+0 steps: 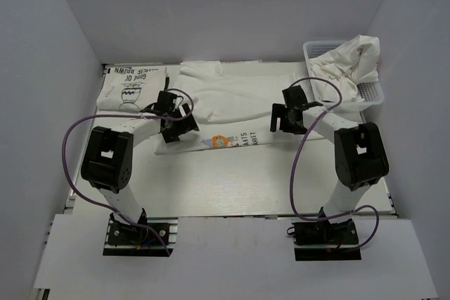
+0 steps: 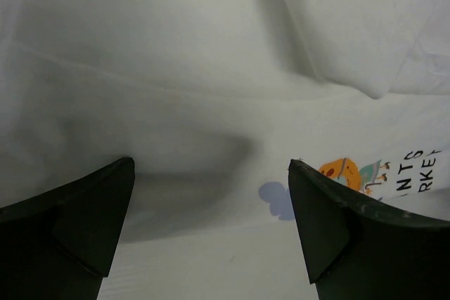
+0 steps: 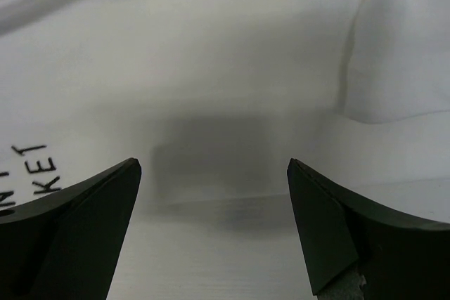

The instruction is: Fold and stack the t-shirts

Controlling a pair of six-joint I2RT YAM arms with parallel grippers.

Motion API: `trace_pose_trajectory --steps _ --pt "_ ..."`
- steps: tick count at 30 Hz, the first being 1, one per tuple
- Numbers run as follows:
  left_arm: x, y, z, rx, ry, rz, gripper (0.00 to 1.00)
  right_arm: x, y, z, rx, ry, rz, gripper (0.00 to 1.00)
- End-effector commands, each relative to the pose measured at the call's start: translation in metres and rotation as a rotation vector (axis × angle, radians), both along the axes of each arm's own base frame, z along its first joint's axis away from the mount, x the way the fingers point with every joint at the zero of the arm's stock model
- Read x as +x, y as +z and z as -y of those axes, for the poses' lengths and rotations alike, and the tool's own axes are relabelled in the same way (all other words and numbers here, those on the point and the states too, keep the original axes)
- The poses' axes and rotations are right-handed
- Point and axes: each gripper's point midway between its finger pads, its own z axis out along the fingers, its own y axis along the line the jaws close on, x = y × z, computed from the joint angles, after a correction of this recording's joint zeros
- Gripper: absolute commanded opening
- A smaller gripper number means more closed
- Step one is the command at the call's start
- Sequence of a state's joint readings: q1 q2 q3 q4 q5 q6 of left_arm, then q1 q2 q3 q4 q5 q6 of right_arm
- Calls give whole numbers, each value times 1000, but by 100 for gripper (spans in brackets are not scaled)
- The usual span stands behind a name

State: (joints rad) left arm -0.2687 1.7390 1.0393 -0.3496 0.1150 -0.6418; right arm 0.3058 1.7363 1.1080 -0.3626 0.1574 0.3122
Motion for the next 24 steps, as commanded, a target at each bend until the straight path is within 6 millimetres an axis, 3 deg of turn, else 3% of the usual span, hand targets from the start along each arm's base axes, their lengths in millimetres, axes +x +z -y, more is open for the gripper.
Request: trace_pose_trajectory --steps 1,6,7,8,11,17,21,24 --pt "-5 -11 -9 43 29 -20 100 33 7 10 -45 -108 90 90" --pt "-19 -28 -35 127 85 -74 100 59 -1 40 -186 -243 126 90" --pt "-22 -34 -40 154 95 -94 100 73 11 45 -211 -262 162 90" --pt "-25 -38 -42 167 98 -109 100 76 -3 47 -241 -250 140 90" --pt "-34 -43 -50 207 110 -140 100 106 -1 56 -285 -251 213 90" --pt "-46 -46 -68 293 140 -173 100 161 32 89 -364 -338 342 90" --pt "-49 -40 -77 333 150 -162 100 183 51 92 -368 -293 409 90" --pt "-49 -33 -77 328 152 -148 100 180 57 73 -304 -175 403 90"
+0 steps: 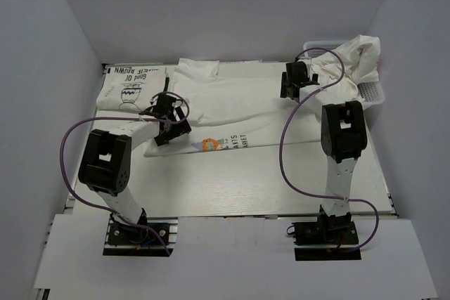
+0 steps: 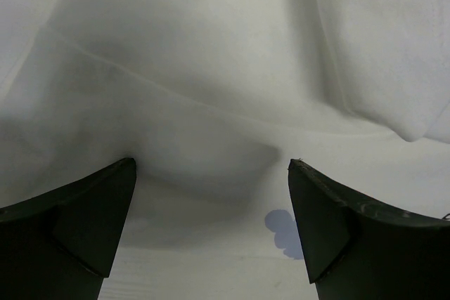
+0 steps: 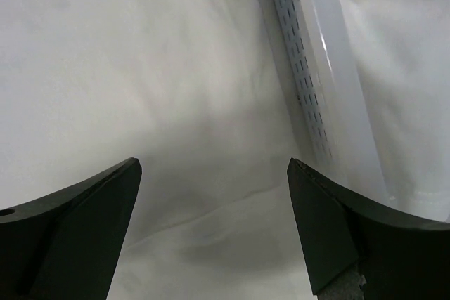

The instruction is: Fold and stack the t-shirts

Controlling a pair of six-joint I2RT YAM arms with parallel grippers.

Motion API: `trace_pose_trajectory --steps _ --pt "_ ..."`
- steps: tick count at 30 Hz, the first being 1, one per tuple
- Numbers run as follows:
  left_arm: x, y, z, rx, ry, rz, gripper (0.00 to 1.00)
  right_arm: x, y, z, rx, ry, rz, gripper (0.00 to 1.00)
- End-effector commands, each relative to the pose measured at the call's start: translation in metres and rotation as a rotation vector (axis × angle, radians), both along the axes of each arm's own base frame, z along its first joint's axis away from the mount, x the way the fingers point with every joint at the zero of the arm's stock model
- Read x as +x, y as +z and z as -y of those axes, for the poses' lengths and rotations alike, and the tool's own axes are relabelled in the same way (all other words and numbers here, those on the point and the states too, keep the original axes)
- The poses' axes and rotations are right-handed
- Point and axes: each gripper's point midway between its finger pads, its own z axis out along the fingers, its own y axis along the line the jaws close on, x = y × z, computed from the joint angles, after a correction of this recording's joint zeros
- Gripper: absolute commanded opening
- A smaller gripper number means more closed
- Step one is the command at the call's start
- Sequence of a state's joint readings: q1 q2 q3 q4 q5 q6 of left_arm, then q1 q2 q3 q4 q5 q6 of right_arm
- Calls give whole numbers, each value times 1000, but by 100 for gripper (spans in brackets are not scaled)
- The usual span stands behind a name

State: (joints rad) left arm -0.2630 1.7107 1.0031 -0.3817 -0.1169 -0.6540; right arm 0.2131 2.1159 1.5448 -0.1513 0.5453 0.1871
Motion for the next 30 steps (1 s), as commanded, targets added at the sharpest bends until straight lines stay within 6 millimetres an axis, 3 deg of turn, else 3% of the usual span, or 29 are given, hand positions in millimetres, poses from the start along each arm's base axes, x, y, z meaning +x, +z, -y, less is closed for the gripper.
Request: trace_pose_trajectory --steps 1,3,5,8,11,15,19,23,25,27,28,29,30 --pt "-44 -23 -28 100 24 -158 100 11 50 -9 2 121 85 90" --pt "-37 -17 -23 85 1 -130 100 -1 40 -35 55 240 53 90" --pt "-23 -3 -11 50 -21 -74 100 -8 54 -52 112 321 72 90" --pt "-3 19 3 0 -74 0 100 -18 55 -75 186 406 67 90" --pt "11 41 14 -44 -114 69 100 -32 37 -89 220 452 15 90" --pt "22 51 13 -25 -121 110 100 -51 10 -98 260 443 -53 90" --pt "24 38 1 15 -85 83 100 -75 -21 -93 294 406 -118 90" --pt "12 10 -2 25 -77 6 100 -88 -36 -84 304 353 -159 90" --pt "-2 -9 -5 30 -65 -51 100 -100 -44 -80 312 320 -190 90" --pt "-19 -20 -2 15 -49 -106 100 -125 -62 -75 326 272 -252 90" --pt "-35 -24 -3 24 -46 -130 100 -129 -54 -73 334 254 -237 90" --pt "-44 -26 -5 15 -24 -139 100 -155 -72 -66 337 231 -298 90" --pt "-55 -28 -6 8 -28 -152 100 -163 -68 -65 342 225 -294 90"
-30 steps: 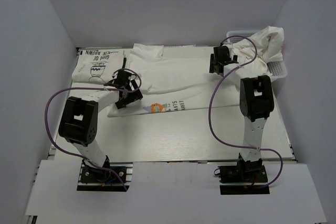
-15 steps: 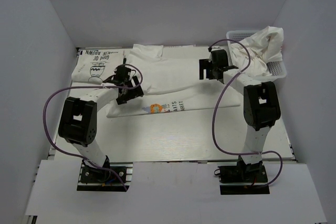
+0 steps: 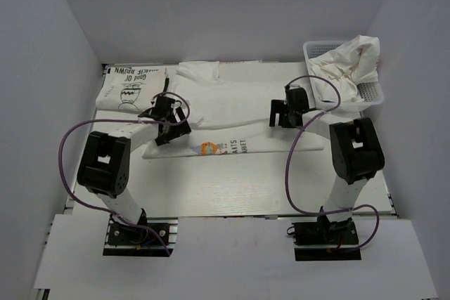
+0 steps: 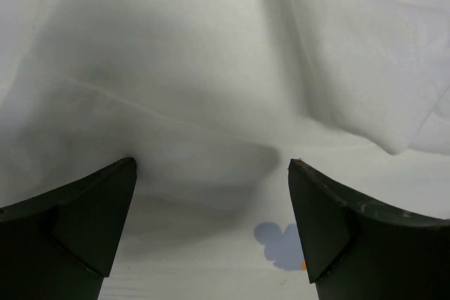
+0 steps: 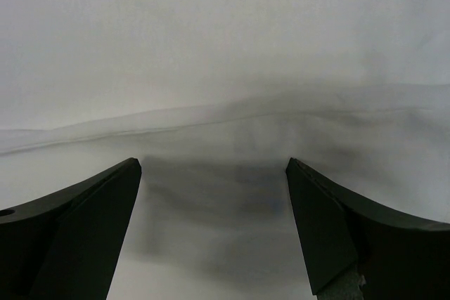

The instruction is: Fold and stack the t-shirts

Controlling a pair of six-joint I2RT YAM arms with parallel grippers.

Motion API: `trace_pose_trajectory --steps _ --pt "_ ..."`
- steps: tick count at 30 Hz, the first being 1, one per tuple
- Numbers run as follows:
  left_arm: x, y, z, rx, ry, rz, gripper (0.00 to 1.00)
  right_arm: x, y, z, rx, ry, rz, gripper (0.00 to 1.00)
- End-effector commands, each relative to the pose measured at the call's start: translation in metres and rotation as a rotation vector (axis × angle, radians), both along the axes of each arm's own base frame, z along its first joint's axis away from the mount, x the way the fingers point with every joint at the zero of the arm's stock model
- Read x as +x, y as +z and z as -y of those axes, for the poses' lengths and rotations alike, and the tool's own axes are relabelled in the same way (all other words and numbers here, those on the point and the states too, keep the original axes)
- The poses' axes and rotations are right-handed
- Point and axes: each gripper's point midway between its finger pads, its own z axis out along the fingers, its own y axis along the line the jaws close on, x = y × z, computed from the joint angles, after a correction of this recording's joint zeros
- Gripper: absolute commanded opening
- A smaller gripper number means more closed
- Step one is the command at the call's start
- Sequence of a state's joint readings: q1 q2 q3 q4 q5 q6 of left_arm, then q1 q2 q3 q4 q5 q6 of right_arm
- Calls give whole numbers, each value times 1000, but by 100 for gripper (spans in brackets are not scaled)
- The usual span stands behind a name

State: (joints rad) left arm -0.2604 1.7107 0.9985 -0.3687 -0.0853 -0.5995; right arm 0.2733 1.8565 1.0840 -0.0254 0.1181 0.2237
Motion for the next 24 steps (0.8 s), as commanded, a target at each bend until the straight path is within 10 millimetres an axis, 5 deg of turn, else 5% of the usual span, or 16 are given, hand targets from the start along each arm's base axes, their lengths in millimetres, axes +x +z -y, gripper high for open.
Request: trace_pose_trajectory --steps 1,2,3,4,6,9,11,16,20,22,24 --pt "-78 -39 -15 17 46 -190 100 -61 -20 15 21 -97 -152 90" --pt "-87 -31 -16 0 72 -177 100 -66 -12 16 31 -101 -135 90" --pt "-112 -39 -22 7 88 -222 100 -101 -33 24 7 -109 -215 90" --pt "-129 -41 -27 11 105 -256 100 -105 -26 25 25 -132 -198 90" --pt "-160 -38 -12 -98 71 -276 100 -139 -34 30 25 -136 -248 90" --pt "-187 -18 18 -286 -21 -247 100 -165 -22 19 108 -92 -243 90" --pt "-193 1 29 -354 -57 -221 100 -165 5 14 133 -60 -164 90" --pt "-149 66 32 -333 -104 11 100 -139 60 14 127 -27 25 90" --pt "-90 100 34 -252 -102 103 100 -127 67 8 136 -6 57 90" --pt "-74 78 26 -139 -111 34 100 -126 62 8 128 -3 35 90" --pt "-50 86 20 -44 -118 39 98 -125 56 9 109 -1 14 90"
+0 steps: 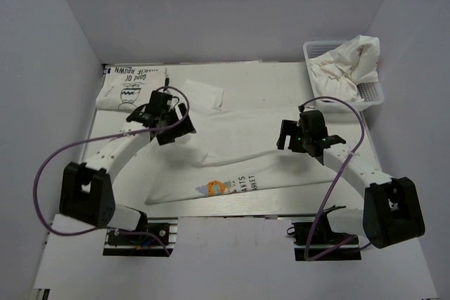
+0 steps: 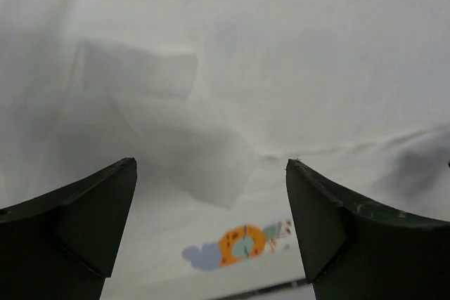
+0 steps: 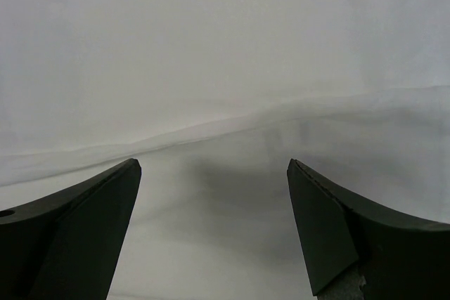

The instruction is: Fold and stack the t-shirts

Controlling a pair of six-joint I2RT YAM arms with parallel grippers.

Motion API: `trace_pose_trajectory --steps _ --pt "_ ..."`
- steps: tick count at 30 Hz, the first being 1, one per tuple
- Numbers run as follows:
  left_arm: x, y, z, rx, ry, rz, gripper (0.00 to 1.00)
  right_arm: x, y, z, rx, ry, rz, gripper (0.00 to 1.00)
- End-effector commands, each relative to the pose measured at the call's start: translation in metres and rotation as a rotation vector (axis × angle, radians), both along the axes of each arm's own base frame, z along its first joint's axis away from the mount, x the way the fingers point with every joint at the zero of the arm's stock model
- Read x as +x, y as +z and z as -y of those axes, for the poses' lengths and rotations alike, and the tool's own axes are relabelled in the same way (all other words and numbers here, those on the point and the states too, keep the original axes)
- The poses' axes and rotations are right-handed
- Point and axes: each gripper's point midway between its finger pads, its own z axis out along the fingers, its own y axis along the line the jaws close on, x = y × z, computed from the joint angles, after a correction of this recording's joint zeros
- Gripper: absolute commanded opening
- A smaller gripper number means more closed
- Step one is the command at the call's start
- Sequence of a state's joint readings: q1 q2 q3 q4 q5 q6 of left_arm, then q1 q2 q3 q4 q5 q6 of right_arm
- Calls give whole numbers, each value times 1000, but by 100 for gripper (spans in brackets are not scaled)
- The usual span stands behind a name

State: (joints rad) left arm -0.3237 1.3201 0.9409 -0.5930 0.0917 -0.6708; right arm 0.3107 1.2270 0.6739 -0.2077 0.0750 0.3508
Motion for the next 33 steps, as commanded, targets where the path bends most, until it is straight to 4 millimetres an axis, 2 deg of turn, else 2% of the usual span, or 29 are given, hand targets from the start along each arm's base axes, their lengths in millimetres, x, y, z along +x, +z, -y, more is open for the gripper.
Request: trace_pose_trajectory --steps 1,2,4,5,8,10,13,16,17,19,20,21,23,26,27,28,33 --pt "26 -21 -21 221 -23 -48 96 9 1 -3 -22 29 -4 90" --pt "38 -12 -19 235 -28 -42 94 11 0 -3 -28 28 -11 90" --pt "54 -7 -15 252 -56 -34 89 14 -2 -1 -39 21 -22 90" --pt "56 -17 -15 271 -56 -68 87 15 -2 -1 -40 16 -20 90" --pt "58 -18 -21 311 -67 -68 81 16 -2 2 -55 9 -15 90" --pt "55 -28 -20 336 -114 -70 81 17 -3 3 -62 9 -7 90" --pt "55 -44 -34 428 -113 -107 81 18 -4 5 -68 -1 -12 90" --pt "57 -57 -33 456 -143 -120 80 19 -7 5 -74 2 -21 90" --pt "59 -63 -29 443 -162 -122 76 20 -6 4 -70 3 -19 90" --pt "60 -69 -29 452 -175 -129 73 20 -7 4 -73 3 -25 90" --pt "66 -66 -27 452 -181 -107 70 20 -8 5 -81 3 -26 90" --pt "65 -72 -29 464 -180 -123 62 21 -6 6 -79 -4 -22 90" --pt "74 -72 -32 495 -167 -129 50 20 -7 6 -84 -5 -23 90" --pt "79 -69 -34 507 -144 -127 22 20 -9 6 -78 -13 -26 90" --pt "83 -65 -32 497 -131 -106 5 20 -8 5 -71 -10 -28 90" --pt "83 -60 -32 493 -128 -95 0 21 -8 5 -73 -11 -26 90" --pt "91 -42 -40 488 -36 -29 0 22 -9 5 -77 -8 -32 90"
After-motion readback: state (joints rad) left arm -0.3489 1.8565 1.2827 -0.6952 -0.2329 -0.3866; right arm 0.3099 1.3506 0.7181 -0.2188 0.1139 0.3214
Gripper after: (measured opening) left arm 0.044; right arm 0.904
